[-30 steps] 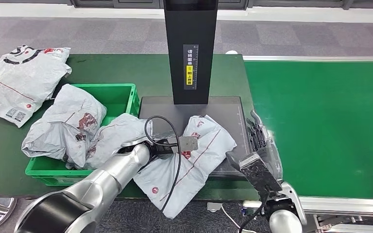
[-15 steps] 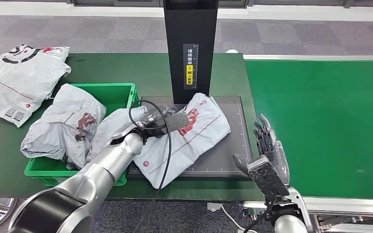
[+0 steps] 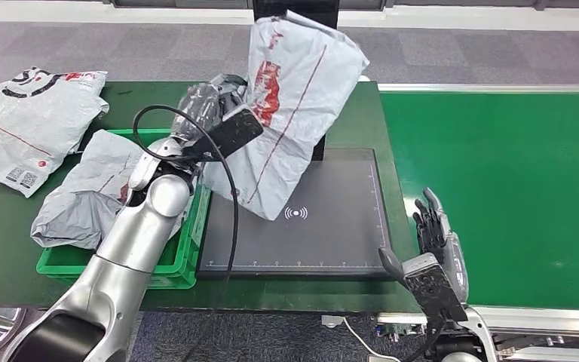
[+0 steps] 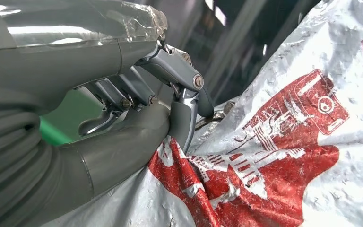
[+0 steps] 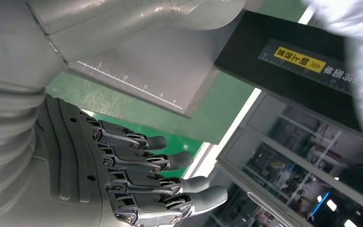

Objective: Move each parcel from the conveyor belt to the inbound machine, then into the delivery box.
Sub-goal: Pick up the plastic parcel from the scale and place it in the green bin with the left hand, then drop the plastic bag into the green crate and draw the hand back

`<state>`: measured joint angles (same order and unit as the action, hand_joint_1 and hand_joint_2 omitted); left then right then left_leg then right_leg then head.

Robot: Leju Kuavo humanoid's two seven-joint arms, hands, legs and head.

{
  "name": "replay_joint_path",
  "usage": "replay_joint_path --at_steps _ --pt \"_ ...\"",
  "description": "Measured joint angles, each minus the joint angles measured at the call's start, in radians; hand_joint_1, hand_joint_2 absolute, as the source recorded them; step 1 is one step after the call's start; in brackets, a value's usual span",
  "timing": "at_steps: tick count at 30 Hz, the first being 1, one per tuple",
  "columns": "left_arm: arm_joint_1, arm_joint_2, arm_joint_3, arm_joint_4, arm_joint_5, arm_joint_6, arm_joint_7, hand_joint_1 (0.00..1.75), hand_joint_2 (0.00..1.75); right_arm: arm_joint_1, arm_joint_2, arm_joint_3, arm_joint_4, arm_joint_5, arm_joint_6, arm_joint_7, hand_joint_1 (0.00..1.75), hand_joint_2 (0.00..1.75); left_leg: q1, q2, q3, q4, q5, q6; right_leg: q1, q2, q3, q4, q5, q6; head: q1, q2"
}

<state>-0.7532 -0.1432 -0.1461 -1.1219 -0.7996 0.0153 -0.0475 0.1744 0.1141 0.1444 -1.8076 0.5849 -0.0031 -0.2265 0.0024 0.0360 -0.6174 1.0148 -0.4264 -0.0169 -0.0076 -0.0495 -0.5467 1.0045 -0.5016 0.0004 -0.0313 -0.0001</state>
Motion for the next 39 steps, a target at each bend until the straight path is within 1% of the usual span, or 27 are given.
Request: replay_joint_path --at_steps 4,9,13,16,19,22,24,26,29,31,33,35,37,38,39 --pt "0.012 0.035 0.009 -0.131 -0.049 0.032 0.037 1.75 1.75 0.015 0.012 -0.016 -0.018 0.007 0.003 0.006 0.0 1.75 0.0 0.0 0.0 0.0 0.0 0.0 0.0 0.0 0.0 0.0 0.0 0.0 0.0 0.0" --pt "0.023 0.085 0.043 -0.25 -0.179 0.087 0.113 1.75 1.75 0.038 0.026 -0.034 -0.045 0.016 0.009 0.015 0.0 1.75 0.0 0.0 0.0 0.0 0.0 0.0 0.0 0.001 0.0 0.0 0.0 0.0 0.0 0.0" --pt "0.02 0.13 0.076 -0.28 -0.278 0.112 0.169 1.75 1.75 0.049 0.032 -0.045 -0.057 0.017 0.009 0.017 0.0 1.75 0.0 0.001 0.0 0.0 0.0 0.0 0.0 0.001 -0.001 0.0 0.0 0.0 0.0 0.0" --pt "0.016 0.158 0.096 -0.28 -0.316 0.119 0.189 1.75 1.75 0.054 0.035 -0.048 -0.061 0.017 0.008 0.018 0.0 1.75 0.0 0.001 0.0 0.0 0.0 0.0 0.0 0.001 -0.001 0.0 0.0 0.0 0.0 0.0" --pt "0.001 0.19 0.113 -0.265 -0.405 0.141 0.242 1.75 1.75 0.054 0.038 -0.048 -0.061 0.015 0.01 0.02 0.0 1.75 0.0 0.001 0.0 0.0 0.0 0.0 0.0 0.001 -0.001 0.0 0.0 0.0 0.0 0.0" --pt "-0.029 0.248 0.143 -0.209 -0.54 0.166 0.318 1.75 1.75 0.054 0.044 -0.049 -0.061 0.009 0.018 0.022 0.0 1.75 0.0 0.005 0.0 0.0 0.0 -0.001 0.0 0.005 -0.001 0.001 0.0 -0.001 0.0 0.0" --pt "-0.052 0.291 0.168 -0.146 -0.629 0.174 0.355 1.75 1.75 0.053 0.046 -0.049 -0.059 0.006 0.024 0.023 0.0 1.75 0.001 0.007 0.0 0.0 0.001 -0.001 0.001 0.007 -0.002 0.001 0.001 -0.001 0.0 0.0" --pt "-0.081 0.332 0.189 -0.059 -0.698 0.176 0.376 1.75 1.75 0.049 0.047 -0.049 -0.054 0.002 0.027 0.024 0.0 1.75 0.001 0.007 0.0 0.0 0.001 -0.002 0.001 0.006 -0.003 0.001 0.001 -0.002 0.0 0.0" --pt "-0.121 0.381 0.207 0.075 -0.74 0.179 0.398 1.75 1.75 0.045 0.047 -0.049 -0.047 -0.008 0.03 0.025 0.0 1.75 0.002 0.007 0.0 -0.001 0.002 -0.003 0.002 0.006 -0.003 0.002 0.001 -0.003 0.0 0.0" --pt "-0.137 0.403 0.21 0.145 -0.741 0.181 0.415 1.75 1.75 0.042 0.047 -0.049 -0.042 -0.011 0.03 0.025 0.0 1.75 0.002 0.006 0.0 -0.001 0.002 -0.003 0.002 0.006 -0.003 0.002 0.001 -0.003 0.0 0.0" --pt "-0.149 0.419 0.211 0.208 -0.742 0.17 0.452 1.75 1.75 0.037 0.047 -0.049 -0.037 -0.014 0.03 0.025 0.0 1.75 0.002 0.007 0.0 0.0 0.002 -0.003 0.002 0.006 -0.003 0.002 0.001 -0.003 0.0 0.0" --pt "-0.16 0.431 0.209 0.279 -0.742 0.156 0.491 1.75 1.75 0.034 0.047 -0.049 -0.034 -0.02 0.029 0.027 0.0 1.75 0.002 0.007 0.0 0.0 0.001 -0.003 0.001 0.007 -0.004 0.002 0.001 -0.003 0.0 0.0" --pt "-0.166 0.437 0.207 0.354 -0.742 0.149 0.512 1.75 1.75 0.036 0.047 -0.049 -0.034 -0.027 0.027 0.03 0.0 1.75 0.002 0.007 0.0 0.0 0.001 -0.003 0.001 0.006 -0.004 0.002 0.001 -0.003 0.0 0.0" --pt "-0.168 0.438 0.207 0.392 -0.742 0.144 0.516 1.34 1.75 0.037 0.046 -0.049 -0.034 -0.03 0.026 0.031 0.0 1.75 0.002 0.007 0.0 0.0 0.001 -0.003 0.001 0.006 -0.004 0.002 0.001 -0.003 0.0 0.0" --pt "-0.17 0.438 0.206 0.427 -0.742 0.136 0.516 0.91 1.75 0.039 0.046 -0.049 -0.034 -0.031 0.025 0.033 0.0 1.75 0.002 0.006 0.0 0.0 0.001 -0.003 0.001 0.006 -0.004 0.002 0.001 -0.003 0.0 0.0"
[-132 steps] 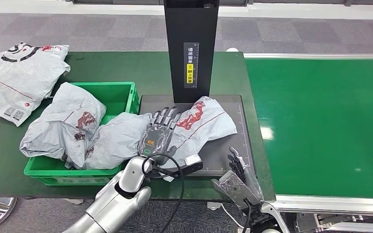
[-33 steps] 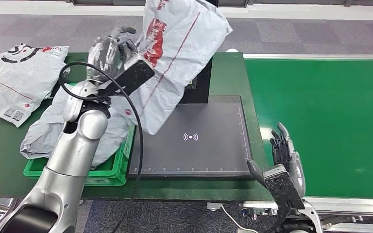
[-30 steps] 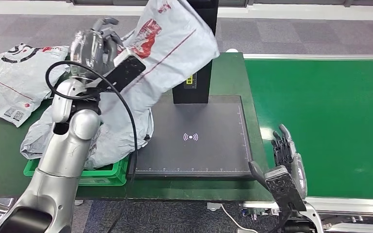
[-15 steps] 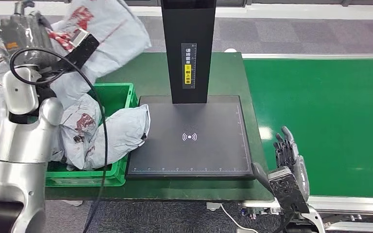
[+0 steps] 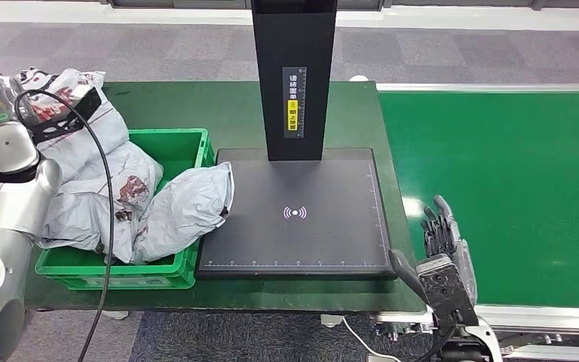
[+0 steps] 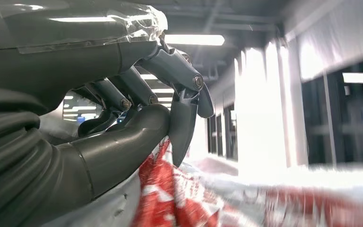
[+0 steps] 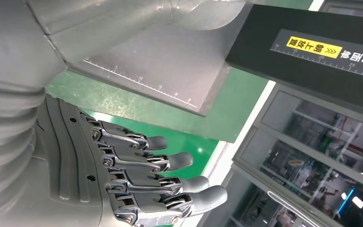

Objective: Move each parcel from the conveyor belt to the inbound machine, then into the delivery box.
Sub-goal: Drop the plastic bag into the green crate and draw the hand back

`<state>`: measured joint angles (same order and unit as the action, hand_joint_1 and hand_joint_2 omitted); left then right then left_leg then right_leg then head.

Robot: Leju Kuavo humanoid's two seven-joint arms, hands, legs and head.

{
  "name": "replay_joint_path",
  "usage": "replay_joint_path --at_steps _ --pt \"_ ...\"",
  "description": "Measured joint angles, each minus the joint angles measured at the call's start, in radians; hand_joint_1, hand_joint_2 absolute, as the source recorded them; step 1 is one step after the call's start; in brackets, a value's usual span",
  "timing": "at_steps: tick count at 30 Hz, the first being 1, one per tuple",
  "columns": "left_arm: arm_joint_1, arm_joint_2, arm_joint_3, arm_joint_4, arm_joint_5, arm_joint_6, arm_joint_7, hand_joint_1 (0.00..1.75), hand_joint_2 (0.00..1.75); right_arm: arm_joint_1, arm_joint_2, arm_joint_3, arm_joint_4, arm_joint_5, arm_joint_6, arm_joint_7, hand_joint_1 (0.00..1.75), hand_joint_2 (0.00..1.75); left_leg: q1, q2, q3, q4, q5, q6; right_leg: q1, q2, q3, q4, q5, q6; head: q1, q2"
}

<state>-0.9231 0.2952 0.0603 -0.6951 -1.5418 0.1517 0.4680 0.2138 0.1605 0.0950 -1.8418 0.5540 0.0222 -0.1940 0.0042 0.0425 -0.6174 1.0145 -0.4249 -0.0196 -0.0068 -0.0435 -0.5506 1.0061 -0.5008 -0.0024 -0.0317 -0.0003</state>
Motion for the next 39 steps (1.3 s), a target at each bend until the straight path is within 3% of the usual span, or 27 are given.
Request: replay_joint_path --at_steps 2,3,9,18,26,33,39 --pt "-0.002 -0.001 0.0 0.059 0.003 -0.019 -0.021 0.03 1.75 0.008 0.0 -0.003 -0.001 -0.001 -0.001 0.001 0.0 1.75 0.0 0.0 0.0 0.0 0.0 0.0 0.0 0.0 0.0 0.0 0.0 0.0 0.0 0.0" --pt "-0.002 -0.004 0.0 0.082 0.008 -0.027 -0.042 0.0 1.75 0.014 0.0 -0.006 -0.002 -0.001 -0.001 0.001 0.0 1.75 0.0 0.0 0.0 0.0 0.0 0.0 0.0 0.0 0.0 0.0 0.0 0.0 0.0 0.0" --pt "0.002 -0.062 0.0 0.121 0.048 -0.065 -0.162 0.0 1.75 0.038 0.0 -0.024 -0.014 -0.001 -0.002 0.001 0.0 1.75 0.0 -0.002 -0.001 0.001 0.0 0.0 0.0 -0.002 0.0 0.0 0.0 0.0 0.0 0.0" --pt "0.024 -0.135 -0.006 -0.066 0.102 -0.144 -0.201 0.0 1.75 0.042 0.011 -0.048 -0.016 0.002 -0.006 0.003 0.0 1.75 -0.001 0.0 -0.001 0.001 0.0 0.0 0.0 0.0 0.0 0.0 0.001 0.001 0.0 0.0" --pt "0.04 -0.156 -0.009 -0.154 0.131 -0.163 -0.223 0.0 1.75 0.042 0.013 -0.054 -0.016 0.002 -0.009 0.003 0.0 1.75 -0.001 0.0 -0.001 0.001 0.0 0.0 0.0 0.0 0.0 0.0 0.001 0.0 0.0 0.0" --pt "0.123 -0.162 -0.037 -0.305 0.433 -0.224 -0.388 0.0 1.75 0.064 0.013 -0.056 -0.016 -0.005 -0.02 -0.007 0.0 1.75 -0.001 0.001 -0.001 0.0 -0.001 0.0 0.0 0.001 0.0 0.0 0.001 0.0 0.0 0.0" --pt "0.191 -0.16 -0.056 -0.431 0.533 -0.239 -0.413 0.0 1.75 0.073 0.013 -0.067 -0.016 -0.008 -0.021 -0.013 0.0 1.75 -0.001 0.0 -0.001 0.0 -0.001 0.0 0.0 0.001 0.0 0.0 0.001 0.0 0.0 0.0"
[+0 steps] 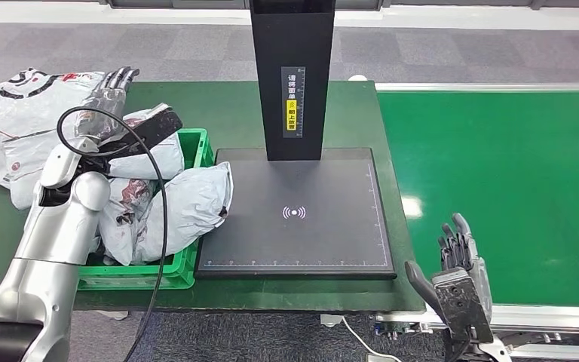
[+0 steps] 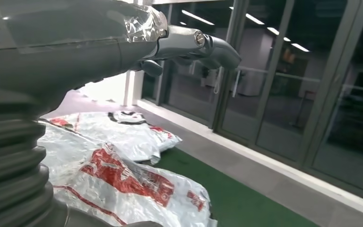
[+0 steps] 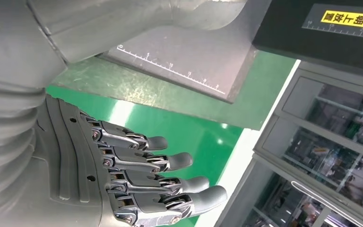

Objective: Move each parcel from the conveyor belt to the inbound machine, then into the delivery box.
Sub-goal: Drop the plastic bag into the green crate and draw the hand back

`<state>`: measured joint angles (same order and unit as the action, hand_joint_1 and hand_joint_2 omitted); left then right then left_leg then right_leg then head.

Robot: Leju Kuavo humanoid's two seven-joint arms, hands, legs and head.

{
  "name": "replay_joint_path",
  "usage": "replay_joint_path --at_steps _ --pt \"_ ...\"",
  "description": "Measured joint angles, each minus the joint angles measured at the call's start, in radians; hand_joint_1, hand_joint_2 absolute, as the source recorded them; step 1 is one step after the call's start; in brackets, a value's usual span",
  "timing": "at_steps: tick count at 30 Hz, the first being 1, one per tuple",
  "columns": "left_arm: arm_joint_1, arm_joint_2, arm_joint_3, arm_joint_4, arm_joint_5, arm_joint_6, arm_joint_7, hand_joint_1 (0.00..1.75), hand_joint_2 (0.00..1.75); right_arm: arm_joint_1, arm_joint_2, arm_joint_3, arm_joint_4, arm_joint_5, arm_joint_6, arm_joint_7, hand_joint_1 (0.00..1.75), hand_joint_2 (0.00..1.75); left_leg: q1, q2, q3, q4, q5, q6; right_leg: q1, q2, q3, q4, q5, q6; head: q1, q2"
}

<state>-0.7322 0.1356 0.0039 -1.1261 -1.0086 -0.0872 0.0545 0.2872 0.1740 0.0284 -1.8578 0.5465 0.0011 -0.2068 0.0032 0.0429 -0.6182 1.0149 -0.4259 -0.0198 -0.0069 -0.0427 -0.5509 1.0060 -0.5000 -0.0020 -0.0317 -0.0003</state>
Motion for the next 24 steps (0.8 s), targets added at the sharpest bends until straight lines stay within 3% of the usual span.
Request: replay_joint_path --at_steps 2,6,11,15,24 --pt "0.02 0.002 -0.006 -0.037 0.093 -0.01 -0.039 0.0 1.75 0.001 0.0 -0.002 0.0 -0.001 0.0 -0.001 0.0 1.75 0.0 0.0 0.0 0.0 0.0 0.0 0.0 0.0 0.0 0.0 0.0 0.0 0.0 0.0" --pt "0.132 -0.001 -0.009 -0.187 0.491 -0.039 -0.208 0.0 1.75 0.006 0.003 -0.007 -0.001 -0.003 0.0 -0.007 0.0 1.75 0.0 0.002 0.0 0.0 -0.001 0.0 0.0 0.002 0.0 0.0 0.0 0.0 0.0 0.0" --pt "0.341 -0.075 -0.028 -0.424 0.758 -0.023 -0.35 0.0 1.75 0.016 0.027 -0.03 -0.024 -0.01 -0.002 -0.041 0.0 1.75 -0.001 0.002 0.001 0.0 -0.004 0.001 -0.002 0.002 0.0 0.0 -0.002 0.0 0.0 0.0" --pt "0.461 -0.147 -0.071 -0.527 0.8 -0.014 -0.357 0.0 1.75 0.016 0.043 -0.038 -0.035 -0.015 -0.002 -0.052 0.0 1.75 -0.001 0.002 0.001 0.0 -0.005 0.002 -0.002 0.001 0.0 -0.001 -0.004 0.002 0.0 0.0" --pt "0.566 -0.272 -0.16 -0.519 0.811 -0.051 -0.314 0.0 1.75 -0.014 0.057 -0.038 -0.021 -0.003 -0.065 -0.056 0.0 1.75 -0.001 0.001 0.001 0.0 -0.005 0.002 -0.002 0.001 0.002 -0.001 -0.003 0.002 0.0 0.0"
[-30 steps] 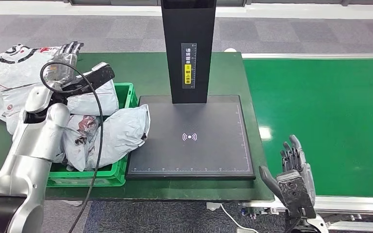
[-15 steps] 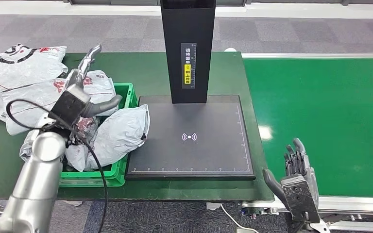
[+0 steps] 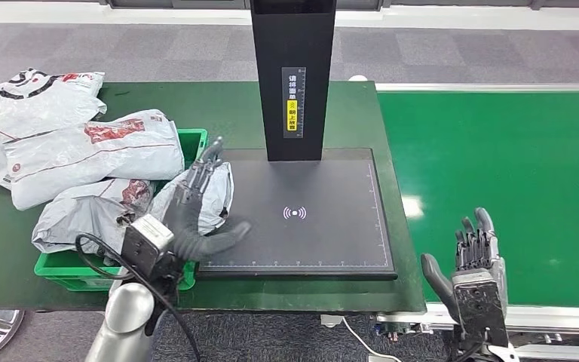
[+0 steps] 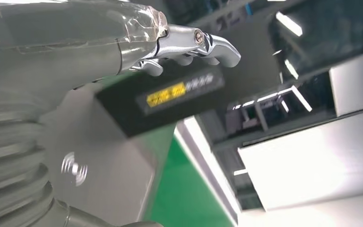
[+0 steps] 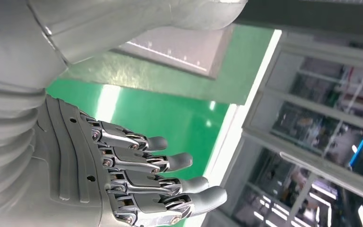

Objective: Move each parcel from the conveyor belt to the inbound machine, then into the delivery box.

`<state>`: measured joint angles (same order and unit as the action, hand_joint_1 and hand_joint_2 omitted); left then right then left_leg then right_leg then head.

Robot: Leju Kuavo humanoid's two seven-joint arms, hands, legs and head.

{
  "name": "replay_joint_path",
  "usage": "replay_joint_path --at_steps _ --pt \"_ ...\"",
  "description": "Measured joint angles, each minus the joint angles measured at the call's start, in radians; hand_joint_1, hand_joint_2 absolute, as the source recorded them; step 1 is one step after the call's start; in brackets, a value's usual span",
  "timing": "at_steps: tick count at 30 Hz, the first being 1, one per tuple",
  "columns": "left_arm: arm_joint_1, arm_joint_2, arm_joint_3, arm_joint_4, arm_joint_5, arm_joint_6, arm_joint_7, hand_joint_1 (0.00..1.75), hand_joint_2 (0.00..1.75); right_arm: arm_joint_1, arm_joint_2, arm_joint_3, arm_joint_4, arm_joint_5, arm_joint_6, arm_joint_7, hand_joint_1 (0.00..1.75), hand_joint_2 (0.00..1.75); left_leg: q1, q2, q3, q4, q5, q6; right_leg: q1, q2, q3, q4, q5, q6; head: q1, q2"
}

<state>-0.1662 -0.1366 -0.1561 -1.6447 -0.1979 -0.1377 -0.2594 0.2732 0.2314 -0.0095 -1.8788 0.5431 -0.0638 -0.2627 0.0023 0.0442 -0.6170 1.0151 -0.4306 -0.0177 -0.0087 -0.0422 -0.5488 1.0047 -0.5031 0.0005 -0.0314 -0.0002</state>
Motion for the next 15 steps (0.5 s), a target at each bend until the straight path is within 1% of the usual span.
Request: replay_joint_path --at_steps 5,9,12,15 --pt "0.044 -0.06 -0.045 0.051 -0.006 0.01 -0.006 0.0 1.75 -0.026 0.019 0.015 0.024 0.008 -0.078 -0.041 0.0 1.75 0.0 0.0 0.0 0.0 0.0 0.0 0.0 0.0 0.0 0.0 0.0 0.0 0.0 0.0" --pt "0.062 -0.101 -0.064 0.081 -0.033 0.067 -0.052 0.0 1.75 -0.033 0.033 0.032 0.034 -0.039 -0.142 -0.107 0.0 1.75 0.0 -0.001 0.0 0.0 0.0 0.0 0.0 -0.001 0.0 0.0 0.0 0.0 0.0 0.0" --pt "0.066 -0.121 -0.069 0.095 -0.04 0.084 -0.064 0.0 1.75 -0.033 0.04 0.04 0.037 -0.049 -0.158 -0.124 0.0 1.75 0.0 -0.001 0.0 0.0 0.0 0.0 0.001 -0.001 0.0 0.0 -0.001 0.0 0.0 0.0" --pt "0.068 -0.13 -0.073 0.104 -0.041 0.089 -0.066 0.0 1.75 -0.033 0.043 0.043 0.038 -0.052 -0.165 -0.129 0.0 1.75 0.0 -0.001 0.0 0.0 0.0 0.0 0.001 -0.001 0.0 0.0 -0.001 0.0 0.0 0.0"
